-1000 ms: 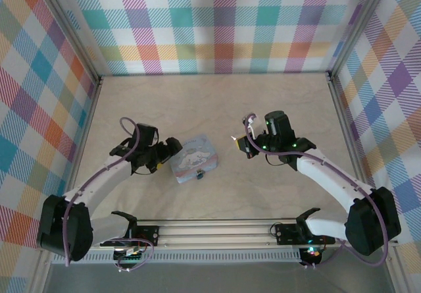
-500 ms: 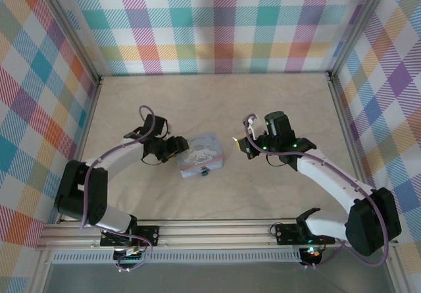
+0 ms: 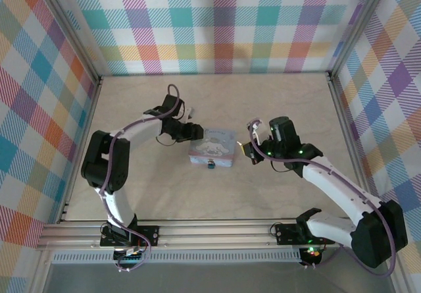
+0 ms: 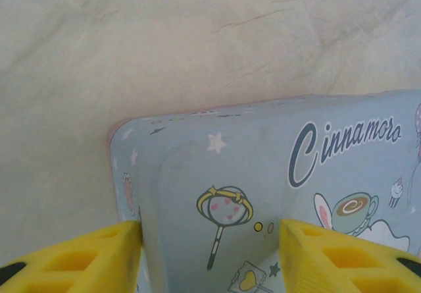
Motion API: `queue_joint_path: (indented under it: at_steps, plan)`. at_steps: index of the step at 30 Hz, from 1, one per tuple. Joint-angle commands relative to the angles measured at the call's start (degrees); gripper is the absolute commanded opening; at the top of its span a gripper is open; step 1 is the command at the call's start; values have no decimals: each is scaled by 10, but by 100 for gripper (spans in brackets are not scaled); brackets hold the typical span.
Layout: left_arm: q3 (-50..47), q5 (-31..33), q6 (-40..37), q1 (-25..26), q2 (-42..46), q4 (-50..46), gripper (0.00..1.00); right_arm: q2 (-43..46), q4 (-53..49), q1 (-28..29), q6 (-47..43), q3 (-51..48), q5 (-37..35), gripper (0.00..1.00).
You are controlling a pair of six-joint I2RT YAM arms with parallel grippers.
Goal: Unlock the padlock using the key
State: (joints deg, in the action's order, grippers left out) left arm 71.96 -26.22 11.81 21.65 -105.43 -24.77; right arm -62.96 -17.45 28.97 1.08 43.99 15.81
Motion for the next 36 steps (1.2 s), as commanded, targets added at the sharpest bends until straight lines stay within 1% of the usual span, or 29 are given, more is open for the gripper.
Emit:
queue_joint_path:
  at_steps: [1, 6, 11, 15, 20, 22, 24, 27, 31, 36]
  plan:
    - [39, 15, -72, 7, -59, -67, 56, 19, -15, 5, 1, -14, -4, 0]
    - [133, 0, -102, 10, -126, -95, 58, 30, -15, 5, 12, -25, 0, 0]
    - [192, -8, -119, 11, -168, -107, 58, 30, -16, 6, 18, -30, 8, 0]
    - [218, -3, -124, 11, -162, -109, 62, 20, -12, 6, 27, -27, 19, 0]
    - [225, 33, -125, 11, -117, -101, 73, -4, 10, 5, 49, -22, 32, 0]
    - [222, 50, -126, 11, -92, -98, 75, -17, 18, 6, 58, -16, 39, 0]
    - [208, 70, -124, 10, -61, -89, 78, -33, 31, 6, 68, -10, 51, 0]
    - [161, 92, -118, 10, -3, -59, 81, -56, 55, 6, 84, -3, 62, 0]
    - [39, 110, -92, 10, 108, 18, 83, -89, 90, 4, 102, 8, 83, 0]
    - [-133, 92, -33, 15, 246, 121, 85, -132, 137, -2, 137, 17, 110, 0]
